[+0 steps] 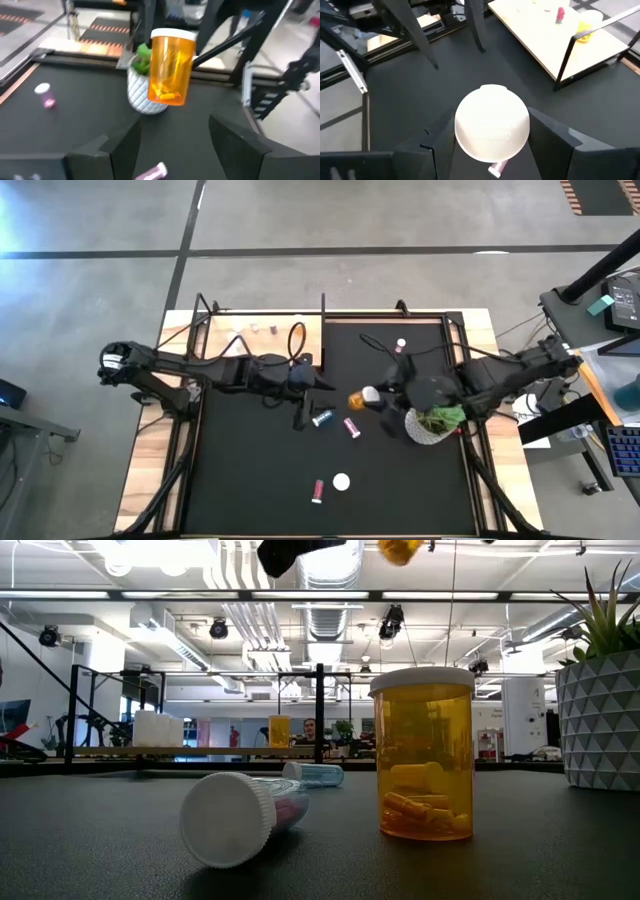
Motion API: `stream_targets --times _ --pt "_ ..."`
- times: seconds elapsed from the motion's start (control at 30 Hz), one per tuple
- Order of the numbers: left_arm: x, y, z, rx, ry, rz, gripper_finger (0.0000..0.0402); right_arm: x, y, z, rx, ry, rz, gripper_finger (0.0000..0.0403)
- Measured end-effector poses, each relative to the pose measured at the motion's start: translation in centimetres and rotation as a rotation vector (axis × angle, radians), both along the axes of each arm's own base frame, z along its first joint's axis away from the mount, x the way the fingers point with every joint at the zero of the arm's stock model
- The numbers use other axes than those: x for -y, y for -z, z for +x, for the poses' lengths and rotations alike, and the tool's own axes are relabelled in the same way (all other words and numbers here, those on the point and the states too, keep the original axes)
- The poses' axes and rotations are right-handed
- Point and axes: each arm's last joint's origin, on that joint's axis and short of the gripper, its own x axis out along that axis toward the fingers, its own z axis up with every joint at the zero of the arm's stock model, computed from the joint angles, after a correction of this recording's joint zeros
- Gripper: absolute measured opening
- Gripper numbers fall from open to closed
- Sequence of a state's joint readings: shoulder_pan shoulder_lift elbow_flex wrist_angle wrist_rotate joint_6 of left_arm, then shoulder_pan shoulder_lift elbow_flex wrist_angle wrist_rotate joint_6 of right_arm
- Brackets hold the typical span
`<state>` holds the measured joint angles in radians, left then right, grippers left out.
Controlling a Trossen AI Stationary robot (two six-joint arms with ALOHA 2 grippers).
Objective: Pick and place medicine bottles onto shelf by color
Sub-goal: Put the right orange pill bottle into the shelf
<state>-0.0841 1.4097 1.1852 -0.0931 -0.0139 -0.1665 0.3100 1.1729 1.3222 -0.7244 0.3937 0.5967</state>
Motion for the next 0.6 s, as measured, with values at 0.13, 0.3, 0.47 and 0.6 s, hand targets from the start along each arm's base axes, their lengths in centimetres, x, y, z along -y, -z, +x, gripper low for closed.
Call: stream_targets --times 0.13,0.3,0.47,0.6 --pt "-0.5 0.3 -0.1 -0.049 0.000 0.054 0.0215 1.3 0.1 2.6 -0.034 0.009 0.020 0.0199" --pt "-1.0 0.5 -0.1 -0.060 -0.010 0.080 0.0215 2.5 0.3 5.0 -0.061 0.021 0.015 0.0199" --pt "-1.3 0.6 -0.2 -0.068 -0.048 0.101 0.0215 3.0 0.2 6.3 -0.055 0.041 0.013 0.0199" --pt "-1.5 0.6 -0.2 -0.070 -0.094 0.186 0.0215 3.2 0.5 7.2 -0.054 0.047 0.010 0.0199"
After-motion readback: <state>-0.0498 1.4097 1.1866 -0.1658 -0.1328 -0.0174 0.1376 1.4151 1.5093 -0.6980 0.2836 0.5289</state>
